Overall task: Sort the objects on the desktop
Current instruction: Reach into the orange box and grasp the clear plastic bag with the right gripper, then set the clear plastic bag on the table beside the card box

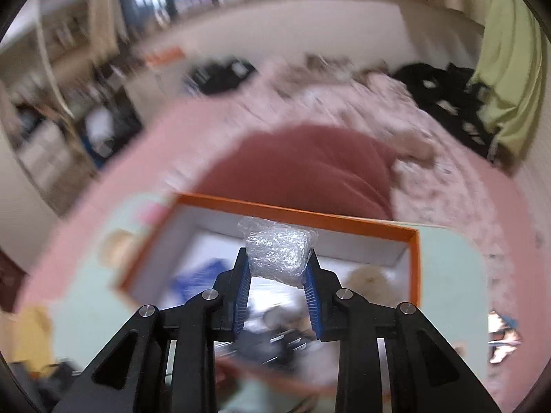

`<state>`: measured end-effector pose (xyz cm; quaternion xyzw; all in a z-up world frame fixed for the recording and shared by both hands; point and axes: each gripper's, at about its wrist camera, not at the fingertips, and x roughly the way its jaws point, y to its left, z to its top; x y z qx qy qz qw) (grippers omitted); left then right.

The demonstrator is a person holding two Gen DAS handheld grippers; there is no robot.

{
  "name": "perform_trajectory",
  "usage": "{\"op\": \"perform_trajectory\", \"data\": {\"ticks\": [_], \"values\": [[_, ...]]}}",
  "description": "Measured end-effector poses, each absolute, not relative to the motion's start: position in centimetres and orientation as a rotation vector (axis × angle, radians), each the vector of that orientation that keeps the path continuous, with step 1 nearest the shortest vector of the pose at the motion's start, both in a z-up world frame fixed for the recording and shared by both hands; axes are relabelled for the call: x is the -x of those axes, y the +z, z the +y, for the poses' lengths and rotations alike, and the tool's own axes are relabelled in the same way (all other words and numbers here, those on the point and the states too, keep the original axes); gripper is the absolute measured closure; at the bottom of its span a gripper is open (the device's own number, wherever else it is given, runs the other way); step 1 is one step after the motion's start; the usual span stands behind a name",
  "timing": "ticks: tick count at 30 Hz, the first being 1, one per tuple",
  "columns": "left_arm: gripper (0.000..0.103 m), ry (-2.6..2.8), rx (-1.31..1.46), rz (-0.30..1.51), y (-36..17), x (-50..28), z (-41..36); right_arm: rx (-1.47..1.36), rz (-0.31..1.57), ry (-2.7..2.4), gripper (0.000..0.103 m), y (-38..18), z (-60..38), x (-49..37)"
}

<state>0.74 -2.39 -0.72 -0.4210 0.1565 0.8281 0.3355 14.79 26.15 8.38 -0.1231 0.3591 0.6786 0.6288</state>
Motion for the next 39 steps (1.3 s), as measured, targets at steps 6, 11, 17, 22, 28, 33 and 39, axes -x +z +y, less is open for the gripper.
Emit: {"op": "perform_trajectory", "data": {"ticks": [6,11,17,22,28,33,39], "values": [[0.0,2.159,1.097,0.408,-0.7,-0.7,-2.4,0.192,0.933,1.747,0.074,8.7,20.2,-13.5],[0.0,2.159,1.097,0.408,-0.8,-0.7,-2.4,0.189,0.959,1.771,0.074,7.4,18.2,-12.5],[0.0,2.159,1.096,0.407,-0.8,-0.8,-2.4,0.367,0.873,1.551,0.071,5.2,18.4,-10.2],[0.0,2.158,1.096,0.407,-0.8,-0.8,-2.5,0.305,0.871,1.527,0.026,3.4,16.5,-10.7],[0.0,2.16,1.098,0.405,-0.8,-0.7,-2.5,0.318,0.787,1.43,0.012,2.0,11.3,-10.6],[0.0,2.161,1.098,0.406,-0.8,-0.7,-2.6,0.423,0.748,1.364,0.006,-0.9,9.6,-9.3],[0.0,2.186,1.071,0.361,-0.3,-0.8,-3.6,0.429,0.736,1.353,0.0,-1.4,9.9,-9.1]]}}
